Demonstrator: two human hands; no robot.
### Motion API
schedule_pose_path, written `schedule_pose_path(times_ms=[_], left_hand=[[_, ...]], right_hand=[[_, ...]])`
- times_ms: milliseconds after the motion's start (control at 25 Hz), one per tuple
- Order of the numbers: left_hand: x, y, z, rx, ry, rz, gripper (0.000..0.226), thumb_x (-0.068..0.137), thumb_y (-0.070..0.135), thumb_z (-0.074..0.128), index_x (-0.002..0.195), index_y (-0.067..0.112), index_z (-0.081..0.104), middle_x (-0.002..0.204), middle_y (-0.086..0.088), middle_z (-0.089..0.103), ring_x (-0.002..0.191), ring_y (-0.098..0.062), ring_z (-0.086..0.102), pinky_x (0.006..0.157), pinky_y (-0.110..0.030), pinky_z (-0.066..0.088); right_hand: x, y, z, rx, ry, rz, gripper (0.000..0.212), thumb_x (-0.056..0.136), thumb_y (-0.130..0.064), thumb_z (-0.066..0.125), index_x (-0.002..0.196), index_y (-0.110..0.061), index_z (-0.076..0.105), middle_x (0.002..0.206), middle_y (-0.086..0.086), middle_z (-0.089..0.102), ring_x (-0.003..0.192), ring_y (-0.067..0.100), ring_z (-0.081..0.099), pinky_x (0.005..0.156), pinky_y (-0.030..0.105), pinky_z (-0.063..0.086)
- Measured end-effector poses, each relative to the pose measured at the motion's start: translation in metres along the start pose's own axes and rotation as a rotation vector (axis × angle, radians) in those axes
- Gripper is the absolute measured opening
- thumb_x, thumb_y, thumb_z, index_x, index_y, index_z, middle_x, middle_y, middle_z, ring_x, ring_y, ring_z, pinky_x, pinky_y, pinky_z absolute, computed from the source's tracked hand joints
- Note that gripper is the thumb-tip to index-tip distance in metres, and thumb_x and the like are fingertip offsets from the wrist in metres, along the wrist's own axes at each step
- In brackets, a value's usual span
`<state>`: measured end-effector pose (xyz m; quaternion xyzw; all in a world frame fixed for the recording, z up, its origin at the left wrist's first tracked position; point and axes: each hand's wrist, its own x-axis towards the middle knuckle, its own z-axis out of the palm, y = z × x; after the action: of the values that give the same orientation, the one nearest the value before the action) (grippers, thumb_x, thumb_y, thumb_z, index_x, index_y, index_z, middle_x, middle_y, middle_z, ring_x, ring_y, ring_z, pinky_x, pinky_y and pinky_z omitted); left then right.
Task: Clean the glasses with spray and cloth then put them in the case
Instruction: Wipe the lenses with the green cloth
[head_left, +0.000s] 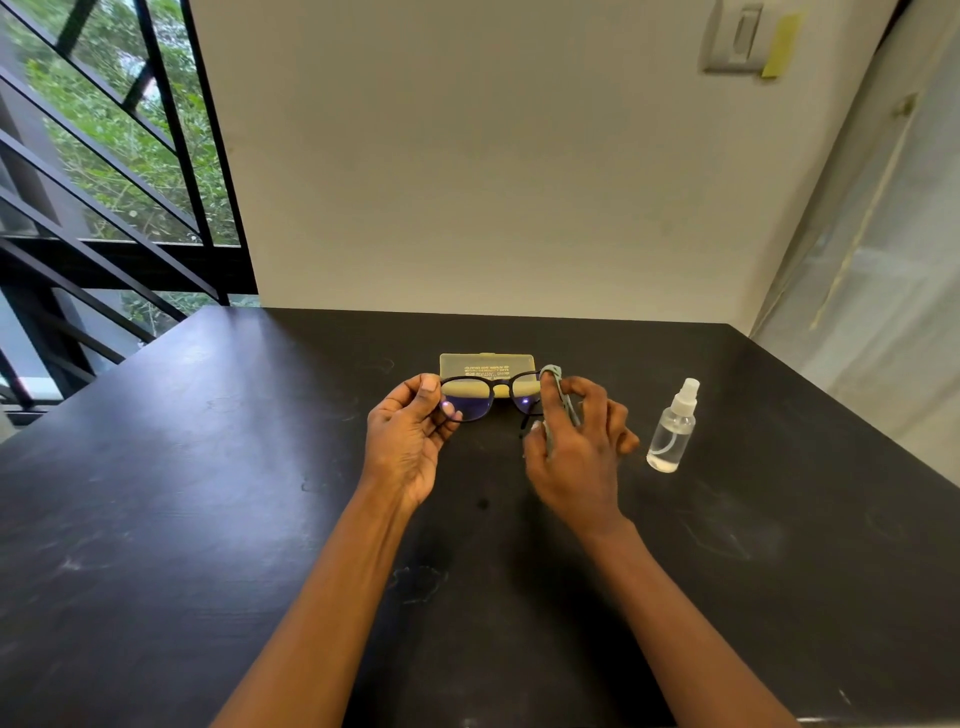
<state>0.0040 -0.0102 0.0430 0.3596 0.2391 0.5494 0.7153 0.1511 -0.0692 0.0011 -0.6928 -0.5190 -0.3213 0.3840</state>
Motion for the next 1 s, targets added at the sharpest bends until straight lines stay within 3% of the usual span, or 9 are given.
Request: schedule_pose_path(times_ms=[160,400,600,720,880,1000], left_hand=[[0.001,-0.002,-0.001,-0.001,-0.004,-0.006,0.012,0.092,0.011,0.049,0.09,0.008,0.061,0.057,0.002,0.063,0.061,-0.013,0.052,0.058,-0.021,0.054],[0.004,-0.005,-0.007,-0.007,0.007,-0.027,0.013,0.091,0.012,0.051,0.088,0.01,0.063,0.058,0.0,0.06,0.054,-0.011,0.057,0.058,-0.021,0.055],[0.004,-0.006,-0.008,-0.004,0.001,-0.028,0.014,0.092,0.011,0.049,0.088,0.009,0.063,0.06,-0.001,0.058,0.054,-0.01,0.055,0.056,-0.021,0.054],[0.005,-0.006,-0.007,0.001,-0.003,-0.028,0.015,0.093,0.011,0.049,0.087,0.01,0.063,0.057,0.001,0.059,0.054,-0.01,0.055,0.056,-0.021,0.054],[0.004,-0.005,-0.007,0.011,-0.002,-0.029,0.015,0.093,0.012,0.049,0.088,0.01,0.063,0.058,0.001,0.06,0.057,-0.011,0.055,0.056,-0.02,0.054],[0.003,-0.005,-0.007,0.01,0.0,-0.029,0.015,0.093,0.012,0.049,0.089,0.01,0.063,0.06,0.0,0.06,0.058,-0.011,0.056,0.056,-0.021,0.054]], right_hand=[[0.002,-0.003,0.004,0.025,0.072,-0.073,0.038,0.083,-0.028,0.049,0.119,-0.022,0.06,0.119,-0.001,0.04,0.099,0.024,0.035,0.063,0.043,0.044],[0.0,0.003,0.008,0.028,0.24,-0.205,0.018,0.084,-0.019,0.06,0.097,-0.02,0.073,0.106,-0.006,0.048,0.092,0.023,0.04,0.059,0.043,0.046],[-0.002,0.008,0.001,-0.053,0.332,-0.182,0.013,0.08,-0.026,0.067,0.077,-0.016,0.074,0.083,0.003,0.065,0.087,0.023,0.041,0.065,0.038,0.039],[0.001,0.011,-0.001,-0.078,0.309,-0.117,0.023,0.078,-0.034,0.064,0.079,-0.013,0.074,0.08,0.007,0.066,0.086,0.023,0.038,0.069,0.031,0.028],[0.002,0.011,0.002,-0.095,0.183,-0.041,0.036,0.079,-0.043,0.057,0.096,-0.014,0.071,0.097,0.008,0.061,0.094,0.025,0.038,0.067,0.04,0.039],[0.006,0.009,0.006,-0.048,0.095,-0.013,0.041,0.079,-0.041,0.053,0.112,-0.019,0.065,0.113,0.001,0.046,0.1,0.026,0.036,0.063,0.045,0.043]])
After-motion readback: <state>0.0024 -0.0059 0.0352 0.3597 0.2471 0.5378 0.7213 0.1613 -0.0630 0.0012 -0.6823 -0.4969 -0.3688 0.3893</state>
